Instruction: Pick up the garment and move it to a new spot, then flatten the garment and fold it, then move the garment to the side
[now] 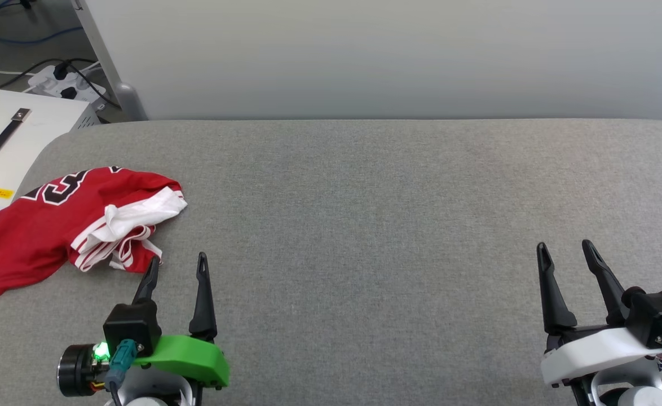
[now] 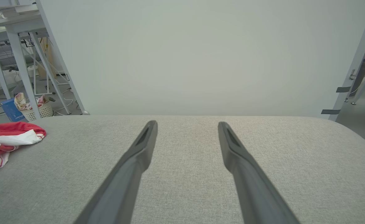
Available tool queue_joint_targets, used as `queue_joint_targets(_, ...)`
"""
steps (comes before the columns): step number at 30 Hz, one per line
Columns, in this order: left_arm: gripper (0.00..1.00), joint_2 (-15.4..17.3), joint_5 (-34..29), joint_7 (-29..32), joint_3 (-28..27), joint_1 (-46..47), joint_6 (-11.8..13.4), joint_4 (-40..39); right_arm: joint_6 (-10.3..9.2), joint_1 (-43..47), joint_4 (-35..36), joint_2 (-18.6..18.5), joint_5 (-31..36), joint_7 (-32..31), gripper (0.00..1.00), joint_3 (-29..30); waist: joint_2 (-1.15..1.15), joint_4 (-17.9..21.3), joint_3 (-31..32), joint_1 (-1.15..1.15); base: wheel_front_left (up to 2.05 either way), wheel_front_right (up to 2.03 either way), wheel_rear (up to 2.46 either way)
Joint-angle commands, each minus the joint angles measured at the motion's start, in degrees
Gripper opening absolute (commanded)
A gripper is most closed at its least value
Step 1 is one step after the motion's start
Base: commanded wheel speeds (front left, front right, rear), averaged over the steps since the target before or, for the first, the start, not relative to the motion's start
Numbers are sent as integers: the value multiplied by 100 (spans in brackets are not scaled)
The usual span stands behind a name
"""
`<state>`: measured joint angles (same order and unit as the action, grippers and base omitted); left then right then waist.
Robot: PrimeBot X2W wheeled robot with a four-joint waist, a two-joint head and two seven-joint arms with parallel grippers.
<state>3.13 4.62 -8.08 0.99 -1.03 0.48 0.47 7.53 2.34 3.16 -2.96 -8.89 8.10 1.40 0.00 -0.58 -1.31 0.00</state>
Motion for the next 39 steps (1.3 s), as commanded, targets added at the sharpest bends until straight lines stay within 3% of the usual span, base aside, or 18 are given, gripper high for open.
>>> queue_joint_targets(1, 100, -14, 14, -59, -1, -25, -1, 21, -2, 79, -9, 5, -64, 65, 100, 10, 0, -1, -1, 0, 0, 0, 0)
queue_joint_targets(24, 100, -19, 117, -330, 47, -71, 1, 103, -3, 206, -69, 6, -131, 332, 100, 16, 0, -74, -7, 0, 0, 0, 0)
queue_joint_targets(39, 100, -22, 295, -508, -93, 30, 41, 115, -4, 185, 122, 7, -135, 509, 100, -205, 0, -730, -198, 0, 0, 0, 0)
